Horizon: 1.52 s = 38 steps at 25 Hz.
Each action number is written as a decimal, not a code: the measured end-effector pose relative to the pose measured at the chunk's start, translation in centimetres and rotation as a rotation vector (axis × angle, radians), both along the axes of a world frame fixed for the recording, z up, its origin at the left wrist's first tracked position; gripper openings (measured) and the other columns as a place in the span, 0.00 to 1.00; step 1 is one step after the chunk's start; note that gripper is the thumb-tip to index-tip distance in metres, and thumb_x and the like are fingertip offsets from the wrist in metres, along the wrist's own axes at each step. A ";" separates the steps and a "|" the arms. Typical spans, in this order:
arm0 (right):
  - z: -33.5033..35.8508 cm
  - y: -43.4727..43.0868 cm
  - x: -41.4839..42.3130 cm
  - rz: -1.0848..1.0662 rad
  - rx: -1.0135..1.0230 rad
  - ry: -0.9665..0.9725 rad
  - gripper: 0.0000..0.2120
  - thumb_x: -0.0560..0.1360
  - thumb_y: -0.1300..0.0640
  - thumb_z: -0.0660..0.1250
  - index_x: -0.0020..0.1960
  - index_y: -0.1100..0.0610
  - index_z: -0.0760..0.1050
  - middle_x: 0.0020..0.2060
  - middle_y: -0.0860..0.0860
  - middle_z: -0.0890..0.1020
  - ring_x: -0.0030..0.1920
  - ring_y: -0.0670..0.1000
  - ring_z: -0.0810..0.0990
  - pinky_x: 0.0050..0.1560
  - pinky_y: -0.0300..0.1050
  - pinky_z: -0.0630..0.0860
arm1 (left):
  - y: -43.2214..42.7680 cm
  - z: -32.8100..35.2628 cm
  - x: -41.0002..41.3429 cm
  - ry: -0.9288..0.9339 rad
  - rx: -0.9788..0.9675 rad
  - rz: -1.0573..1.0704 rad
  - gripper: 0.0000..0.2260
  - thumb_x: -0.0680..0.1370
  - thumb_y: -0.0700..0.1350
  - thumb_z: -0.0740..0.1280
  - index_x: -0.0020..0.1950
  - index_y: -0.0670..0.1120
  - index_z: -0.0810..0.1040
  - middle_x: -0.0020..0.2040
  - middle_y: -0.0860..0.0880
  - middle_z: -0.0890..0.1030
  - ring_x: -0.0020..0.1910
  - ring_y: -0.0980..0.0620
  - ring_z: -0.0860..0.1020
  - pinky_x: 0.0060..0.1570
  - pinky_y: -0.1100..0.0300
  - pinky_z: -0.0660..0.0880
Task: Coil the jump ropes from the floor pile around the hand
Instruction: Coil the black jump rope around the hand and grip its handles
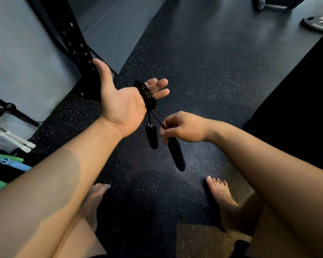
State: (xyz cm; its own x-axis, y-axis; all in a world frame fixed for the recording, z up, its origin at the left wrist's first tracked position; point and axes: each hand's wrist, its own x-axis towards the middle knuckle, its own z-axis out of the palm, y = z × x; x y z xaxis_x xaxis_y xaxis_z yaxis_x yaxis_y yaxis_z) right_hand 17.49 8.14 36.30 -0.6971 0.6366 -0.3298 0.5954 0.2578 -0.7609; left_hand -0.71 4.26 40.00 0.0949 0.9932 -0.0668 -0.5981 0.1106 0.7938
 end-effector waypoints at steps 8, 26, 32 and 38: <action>0.6 -0.8 -0.2 0.060 0.611 0.020 0.08 0.77 0.54 0.68 0.53 0.53 0.84 0.40 0.50 0.85 0.36 0.49 0.79 0.43 0.49 0.78 | 1.3 -1.2 -0.7 0.577 -0.195 -0.273 0.56 0.71 0.79 0.31 0.62 0.41 0.82 0.67 0.42 0.81 0.70 0.49 0.77 0.80 0.44 0.51; 0.3 -1.6 -0.3 0.164 0.559 0.194 0.23 0.69 0.40 0.77 0.55 0.54 0.79 0.52 0.47 0.79 0.49 0.47 0.80 0.49 0.49 0.78 | -0.6 -2.4 0.4 0.784 -0.465 -0.664 0.52 0.70 0.79 0.38 0.56 0.42 0.84 0.44 0.32 0.84 0.40 0.38 0.84 0.44 0.51 0.83; -0.4 -2.1 0.0 0.155 0.526 0.150 0.23 0.68 0.42 0.78 0.56 0.54 0.76 0.52 0.47 0.77 0.49 0.43 0.75 0.50 0.40 0.75 | -0.8 -3.7 1.2 0.807 -0.440 -0.574 0.49 0.71 0.79 0.39 0.68 0.45 0.76 0.54 0.30 0.83 0.47 0.33 0.84 0.42 0.50 0.83; -0.2 -2.0 0.3 0.130 0.531 0.161 0.24 0.70 0.42 0.76 0.59 0.54 0.76 0.54 0.49 0.75 0.51 0.47 0.78 0.53 0.47 0.77 | -0.7 -3.7 1.9 0.848 -0.377 -0.385 0.44 0.73 0.79 0.42 0.69 0.51 0.76 0.53 0.38 0.86 0.40 0.41 0.86 0.42 0.52 0.82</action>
State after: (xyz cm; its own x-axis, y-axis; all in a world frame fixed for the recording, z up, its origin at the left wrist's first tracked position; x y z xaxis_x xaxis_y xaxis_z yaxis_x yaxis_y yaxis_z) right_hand 17.78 6.19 36.07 -0.7960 0.5914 0.1288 0.4204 0.6934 -0.5852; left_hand 1.19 3.57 36.27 0.1806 0.8047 -0.5656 0.2783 0.5097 0.8141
